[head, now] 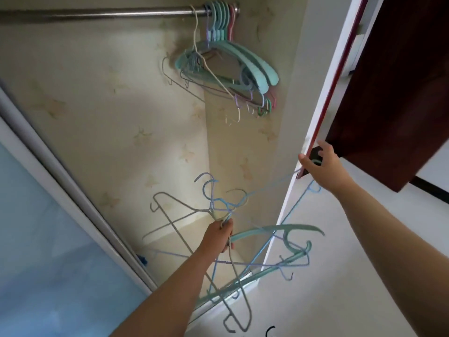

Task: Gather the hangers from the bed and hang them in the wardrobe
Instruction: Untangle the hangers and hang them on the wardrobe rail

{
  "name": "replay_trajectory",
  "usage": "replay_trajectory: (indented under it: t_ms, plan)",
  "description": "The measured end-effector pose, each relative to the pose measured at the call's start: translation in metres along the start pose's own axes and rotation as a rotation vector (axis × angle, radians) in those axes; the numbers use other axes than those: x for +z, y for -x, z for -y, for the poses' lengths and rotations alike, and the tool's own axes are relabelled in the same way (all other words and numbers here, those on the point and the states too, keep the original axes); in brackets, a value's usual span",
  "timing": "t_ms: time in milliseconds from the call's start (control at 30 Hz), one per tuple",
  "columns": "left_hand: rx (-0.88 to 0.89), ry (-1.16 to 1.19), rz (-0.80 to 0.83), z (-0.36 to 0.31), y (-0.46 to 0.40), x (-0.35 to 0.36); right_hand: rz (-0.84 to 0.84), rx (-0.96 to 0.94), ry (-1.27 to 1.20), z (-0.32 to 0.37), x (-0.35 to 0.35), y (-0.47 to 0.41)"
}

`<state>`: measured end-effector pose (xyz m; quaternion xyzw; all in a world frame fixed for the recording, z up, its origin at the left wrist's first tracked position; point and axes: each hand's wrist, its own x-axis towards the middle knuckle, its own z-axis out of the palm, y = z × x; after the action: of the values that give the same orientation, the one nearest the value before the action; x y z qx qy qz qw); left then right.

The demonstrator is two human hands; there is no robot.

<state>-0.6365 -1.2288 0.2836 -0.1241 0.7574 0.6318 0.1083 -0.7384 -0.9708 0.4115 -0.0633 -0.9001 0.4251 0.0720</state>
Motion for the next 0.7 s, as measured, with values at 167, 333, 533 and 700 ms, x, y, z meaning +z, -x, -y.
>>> replay_trajectory:
  t_ms: [167, 333, 533, 700]
  plan:
    - [0.063, -0.127, 0.016, 0.000, 0.011, 0.002, 0.383, -0.071, 0.312, -0.011, -0.040, 0.010]
    - [0.097, -0.195, 0.141, 0.008, 0.022, 0.007, 0.387, -0.100, 0.311, -0.034, -0.051, 0.025]
    - [0.043, -0.112, 0.175, 0.011, 0.030, 0.009, 0.307, -0.125, 0.286, -0.048, -0.052, 0.036]
    - [-0.014, -0.162, 0.105, 0.018, 0.027, 0.004, 0.154, -0.192, 0.291, -0.028, -0.069, 0.045]
